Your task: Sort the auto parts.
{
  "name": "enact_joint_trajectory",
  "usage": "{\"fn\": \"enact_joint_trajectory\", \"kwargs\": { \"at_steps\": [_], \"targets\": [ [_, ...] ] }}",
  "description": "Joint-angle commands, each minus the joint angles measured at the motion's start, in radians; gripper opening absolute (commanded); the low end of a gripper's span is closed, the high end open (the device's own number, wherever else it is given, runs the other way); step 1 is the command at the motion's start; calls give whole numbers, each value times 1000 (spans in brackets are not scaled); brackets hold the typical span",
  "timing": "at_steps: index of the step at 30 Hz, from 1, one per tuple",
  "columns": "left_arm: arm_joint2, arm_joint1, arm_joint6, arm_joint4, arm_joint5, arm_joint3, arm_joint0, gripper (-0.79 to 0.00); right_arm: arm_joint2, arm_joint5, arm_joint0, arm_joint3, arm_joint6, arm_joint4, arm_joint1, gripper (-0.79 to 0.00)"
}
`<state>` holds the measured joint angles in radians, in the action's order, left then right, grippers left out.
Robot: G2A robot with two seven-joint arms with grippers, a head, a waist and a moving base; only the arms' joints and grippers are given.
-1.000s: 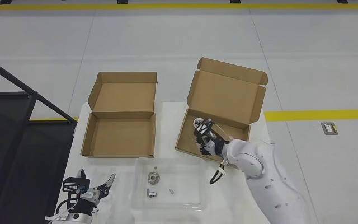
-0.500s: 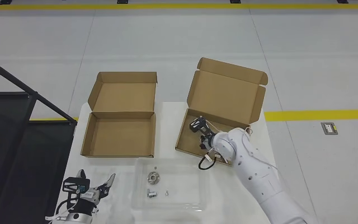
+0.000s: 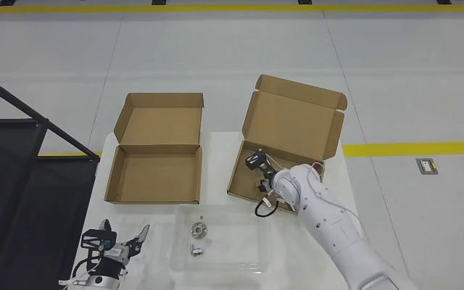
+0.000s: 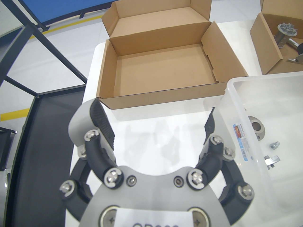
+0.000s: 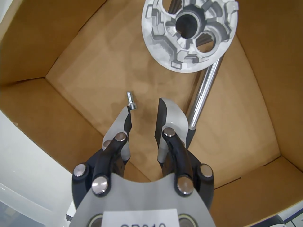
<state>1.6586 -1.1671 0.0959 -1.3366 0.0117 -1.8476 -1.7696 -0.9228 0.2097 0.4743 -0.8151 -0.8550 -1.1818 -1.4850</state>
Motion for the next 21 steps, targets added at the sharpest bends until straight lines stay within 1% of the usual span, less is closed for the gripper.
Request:
{"fn": "enact_joint_trajectory", "kwargs": {
  "at_steps": [1, 3, 6, 10, 12, 14, 16, 19, 21],
  "targets": [
    [0, 0, 0, 0, 0, 0, 0, 0, -5, 4, 12, -28, -2, -6, 4, -511],
    [0, 0, 0, 0, 0, 0, 0, 0, -17, 22, 32, -73, -3, -8, 12, -517],
    [0, 0, 0, 0, 0, 0, 0, 0, -51, 86, 87, -187, -24, 5, 31, -514],
    [0, 0, 0, 0, 0, 0, 0, 0, -106, 197, 209, -422, -71, 26, 63, -520],
    [0, 0, 0, 0, 0, 0, 0, 0, -124, 227, 278, -560, -109, 23, 78, -526],
    [0, 0, 0, 0, 0, 0, 0, 0, -129, 264, 344, -691, -145, 32, 88, -526],
    [0, 0, 0, 0, 0, 0, 0, 0, -120, 297, 392, -783, -193, 43, 95, -520],
    [0, 0, 0, 0, 0, 0, 0, 0, -77, 320, 421, -840, -252, 67, 96, -514],
    [0, 0, 0, 0, 0, 0, 0, 0, -36, 329, 413, -824, -278, 95, 91, -508]
  ]
}}
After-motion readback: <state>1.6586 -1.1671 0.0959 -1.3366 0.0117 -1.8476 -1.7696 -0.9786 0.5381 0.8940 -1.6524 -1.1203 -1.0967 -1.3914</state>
